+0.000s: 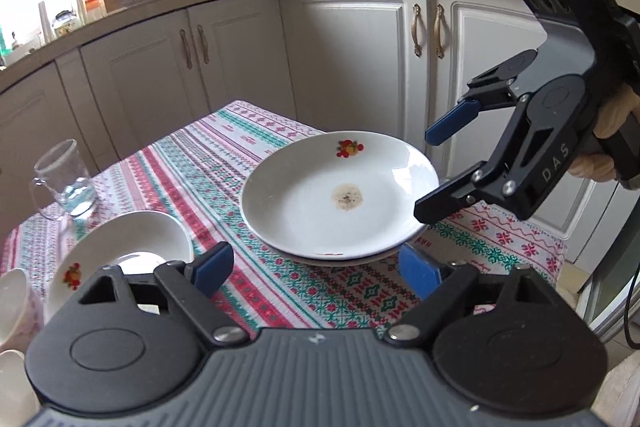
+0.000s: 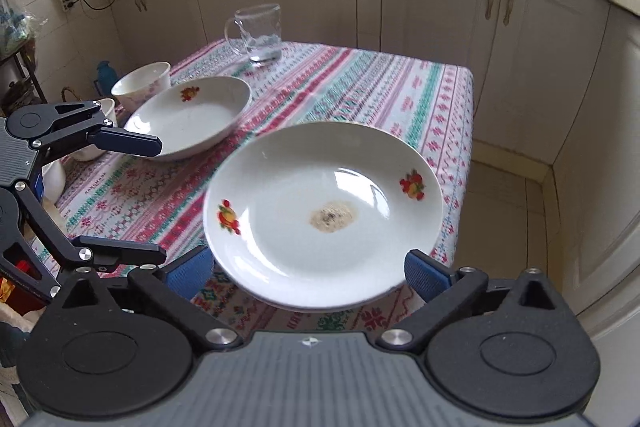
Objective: Organize plates and bowls
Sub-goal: 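Lower the stained plate onto the flower plate and open the right gripper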
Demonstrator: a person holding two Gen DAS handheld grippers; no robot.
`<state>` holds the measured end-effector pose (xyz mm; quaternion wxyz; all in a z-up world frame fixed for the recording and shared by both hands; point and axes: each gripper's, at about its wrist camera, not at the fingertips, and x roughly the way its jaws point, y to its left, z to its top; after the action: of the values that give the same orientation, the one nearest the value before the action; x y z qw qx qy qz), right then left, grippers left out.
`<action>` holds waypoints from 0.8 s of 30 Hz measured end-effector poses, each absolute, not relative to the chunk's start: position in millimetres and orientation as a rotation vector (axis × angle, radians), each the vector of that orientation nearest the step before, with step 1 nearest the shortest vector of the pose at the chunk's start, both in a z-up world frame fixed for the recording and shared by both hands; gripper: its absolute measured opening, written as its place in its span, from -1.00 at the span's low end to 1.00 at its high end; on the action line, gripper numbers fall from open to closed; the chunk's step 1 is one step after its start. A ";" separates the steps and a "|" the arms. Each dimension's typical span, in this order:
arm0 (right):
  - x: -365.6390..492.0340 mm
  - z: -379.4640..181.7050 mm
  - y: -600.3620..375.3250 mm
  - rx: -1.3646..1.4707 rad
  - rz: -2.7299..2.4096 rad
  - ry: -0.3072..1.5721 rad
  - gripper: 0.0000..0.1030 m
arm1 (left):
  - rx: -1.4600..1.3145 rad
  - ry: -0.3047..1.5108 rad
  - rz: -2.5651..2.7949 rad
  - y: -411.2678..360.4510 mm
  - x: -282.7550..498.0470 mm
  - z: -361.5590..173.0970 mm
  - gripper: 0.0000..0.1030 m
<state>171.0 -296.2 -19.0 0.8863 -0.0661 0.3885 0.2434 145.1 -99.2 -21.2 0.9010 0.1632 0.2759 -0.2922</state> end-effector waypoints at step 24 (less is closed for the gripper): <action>99.3 -9.6 -162.6 -0.234 0.575 0.635 1.00 | 0.193 0.548 -0.304 31.5 43.1 -9.3 0.80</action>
<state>99.3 -162.6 -9.6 0.9030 -0.1132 0.3071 0.2782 43.1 31.5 -9.3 0.9468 0.0946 0.2689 -0.1492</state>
